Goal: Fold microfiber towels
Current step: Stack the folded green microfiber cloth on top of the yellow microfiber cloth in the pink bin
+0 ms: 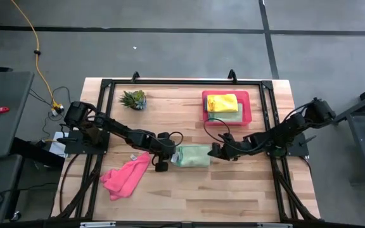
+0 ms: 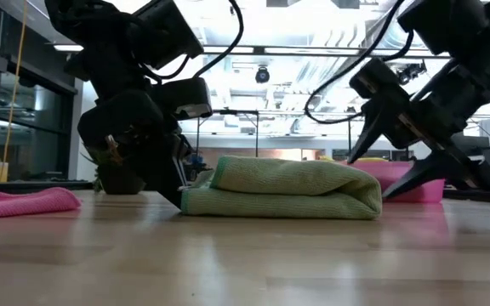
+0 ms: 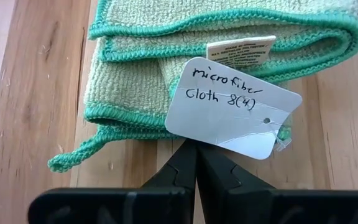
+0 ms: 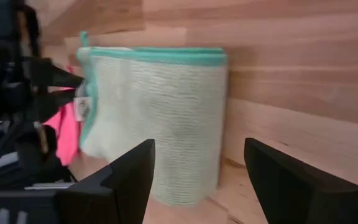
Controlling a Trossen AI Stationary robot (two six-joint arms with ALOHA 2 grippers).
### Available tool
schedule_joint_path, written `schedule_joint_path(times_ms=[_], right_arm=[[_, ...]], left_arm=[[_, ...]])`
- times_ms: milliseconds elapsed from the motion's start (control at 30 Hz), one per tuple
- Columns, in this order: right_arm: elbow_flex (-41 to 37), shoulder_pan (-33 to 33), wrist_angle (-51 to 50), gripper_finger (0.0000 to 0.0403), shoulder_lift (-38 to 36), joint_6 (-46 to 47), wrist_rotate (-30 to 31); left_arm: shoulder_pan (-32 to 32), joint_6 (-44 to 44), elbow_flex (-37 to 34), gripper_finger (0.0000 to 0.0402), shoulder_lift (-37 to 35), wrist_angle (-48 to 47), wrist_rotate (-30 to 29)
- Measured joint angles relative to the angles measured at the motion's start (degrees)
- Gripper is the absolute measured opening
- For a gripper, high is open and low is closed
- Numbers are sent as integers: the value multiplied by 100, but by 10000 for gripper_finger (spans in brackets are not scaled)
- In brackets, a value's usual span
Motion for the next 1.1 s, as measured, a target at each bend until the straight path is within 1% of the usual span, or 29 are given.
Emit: schedule_joint_path(times_ms=[167,433,600,667,800,933,1033,1100], right_arm=[[2,0,316,238,343,136,-270],[7,-2,1440,238,1023,399,-157],[22,-43,2103,238,1295,518,176],[20,-84,2301,238,1357,495,197],[13,-116,2364,238,1366,365,127],[13,-114,2368,238,1366,370,195],[11,-116,2366,223,1366,368,204],[11,-116,2366,197,1366,370,206]], left_arm=[[-1,-10,0,0,0,9,-39],[-1,-56,0,0,0,20,-44],[-1,-190,0,0,-2,22,-39],[-1,-205,0,0,-3,22,-35],[-1,-201,0,0,-4,22,-35],[2,-173,0,0,-4,22,-33],[2,-142,0,0,-7,24,-31],[2,-142,0,0,-7,24,-20]])
